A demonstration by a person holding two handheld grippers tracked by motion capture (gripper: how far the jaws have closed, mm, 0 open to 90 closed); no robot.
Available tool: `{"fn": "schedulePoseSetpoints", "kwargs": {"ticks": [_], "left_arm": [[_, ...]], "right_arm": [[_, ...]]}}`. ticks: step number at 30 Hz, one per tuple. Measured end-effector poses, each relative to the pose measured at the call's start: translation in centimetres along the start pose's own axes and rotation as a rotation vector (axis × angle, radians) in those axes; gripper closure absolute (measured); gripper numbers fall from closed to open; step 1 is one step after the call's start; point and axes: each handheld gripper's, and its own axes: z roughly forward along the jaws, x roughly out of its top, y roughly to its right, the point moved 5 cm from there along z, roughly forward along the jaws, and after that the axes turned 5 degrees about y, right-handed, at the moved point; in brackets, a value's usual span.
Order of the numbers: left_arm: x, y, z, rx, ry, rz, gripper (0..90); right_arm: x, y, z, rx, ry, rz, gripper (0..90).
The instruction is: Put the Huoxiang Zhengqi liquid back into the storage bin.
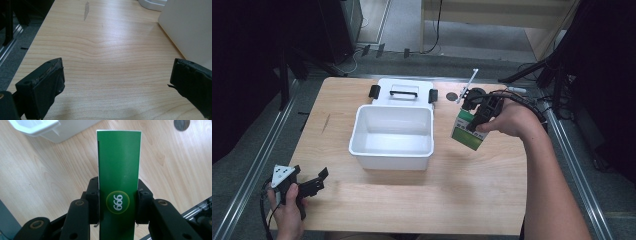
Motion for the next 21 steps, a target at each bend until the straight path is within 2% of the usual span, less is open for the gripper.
{"fn": "schedulePoseSetpoints", "kwargs": {"ticks": [8,14,17,21], "left_arm": [[0.0,0.0,0.0,-0.001,-0.001,-0.001,0.3],[0.0,0.0,0.0,-0.002,-0.002,-0.002,0.3],[0.0,0.0,0.0,-0.002,-0.002,-0.003,0.3],[0.0,0.0,0.0,-0.003,-0.002,-0.004,0.3]], "right_arm": [[1.8,-0.4,-2.2,0.009,0.055,-0.058,65.0],[3.2,-0.6,-3.5,-0.006,0.057,-0.098,65.0],[4.1,-0.8,-4.3,-0.012,0.074,-0.094,65.0],[5.3,-1.0,-5.4,-0.013,0.099,-0.123,65.0]]}}
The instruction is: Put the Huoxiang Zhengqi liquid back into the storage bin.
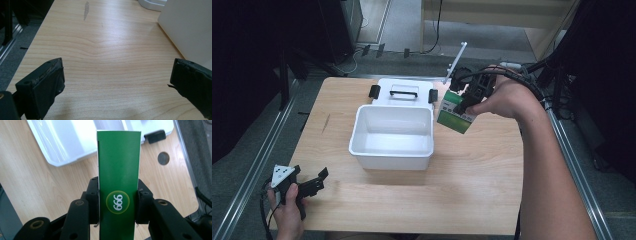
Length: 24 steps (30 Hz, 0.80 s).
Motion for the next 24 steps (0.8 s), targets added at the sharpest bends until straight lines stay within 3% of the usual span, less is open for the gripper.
{"fn": "schedulePoseSetpoints", "kwargs": {"ticks": [6,24], "left_arm": [[0.0,0.0,0.0,0.002,0.000,0.002,0.3],[0.0,0.0,0.0,-0.001,0.000,0.001,0.3]], "right_arm": [[1.8,-0.6,-0.7,0.002,0.023,-0.029,65.0],[6.5,-2.3,0.5,0.022,0.051,-0.107,64.9]]}}
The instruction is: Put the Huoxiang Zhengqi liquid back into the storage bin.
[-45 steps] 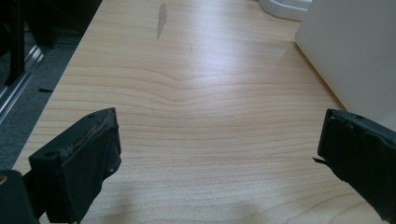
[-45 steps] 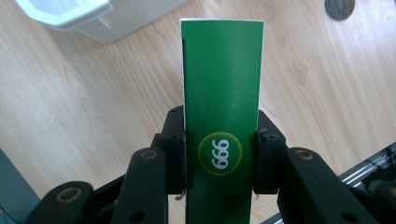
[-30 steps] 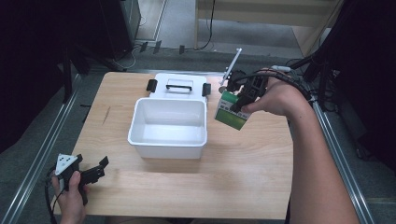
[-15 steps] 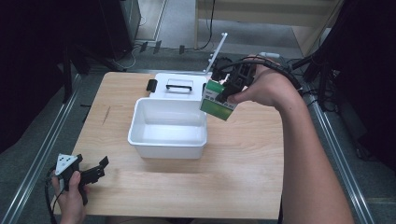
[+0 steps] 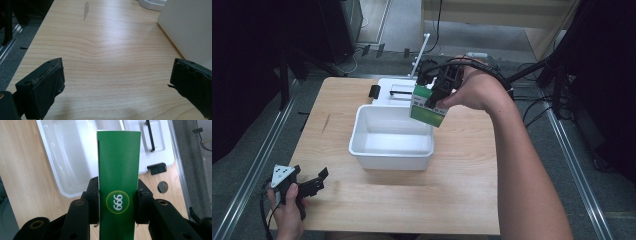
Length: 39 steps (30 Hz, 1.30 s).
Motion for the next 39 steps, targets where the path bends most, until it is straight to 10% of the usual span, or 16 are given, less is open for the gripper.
{"fn": "schedulePoseSetpoints", "kwargs": {"ticks": [15,39], "left_arm": [[0.0,0.0,0.0,-0.001,-0.001,-0.001,0.3],[0.0,0.0,0.0,-0.002,-0.006,0.001,0.3]], "right_arm": [[1.9,-1.7,2.8,0.065,0.002,-0.147,64.9],[0.1,-2.2,7.9,0.119,-0.028,-0.239,64.8]]}}
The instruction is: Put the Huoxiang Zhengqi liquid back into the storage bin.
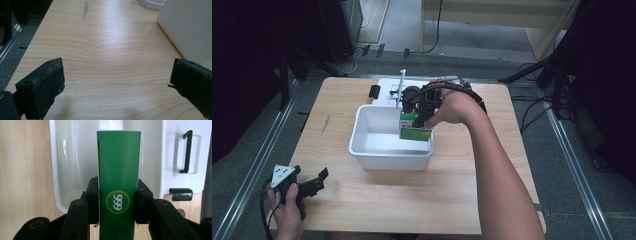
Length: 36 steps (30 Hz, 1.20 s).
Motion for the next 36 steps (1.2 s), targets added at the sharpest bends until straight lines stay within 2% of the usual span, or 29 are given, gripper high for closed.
{"fn": "schedulePoseSetpoints", "kwargs": {"ticks": [1,7,10,11,15,20,36], "left_arm": [[0.0,0.0,0.0,-0.001,0.000,0.000,0.3],[0.0,0.0,0.0,-0.001,0.000,-0.001,0.3],[0.0,0.0,0.0,-0.002,0.000,-0.002,0.3],[0.0,0.0,0.0,-0.002,0.000,-0.002,0.3],[0.0,0.0,0.0,-0.001,0.002,-0.004,0.3],[0.0,0.0,0.0,-0.002,0.002,-0.004,0.3],[0.0,0.0,0.0,-0.002,0.000,-0.004,0.3]], "right_arm": [[-0.1,-0.1,0.1,0.002,-0.008,0.015,64.8],[-0.5,-0.1,1.2,0.012,-0.003,0.019,64.8],[-0.5,0.0,1.9,0.020,0.007,-0.003,64.7],[-0.6,-0.1,2.1,0.021,-0.002,0.011,64.7],[-0.7,-0.2,2.8,0.024,-0.010,0.013,64.7],[-0.9,-0.2,3.9,0.035,-0.002,-0.001,64.7],[-1.3,-0.6,6.8,0.049,-0.031,-0.003,64.4]]}}
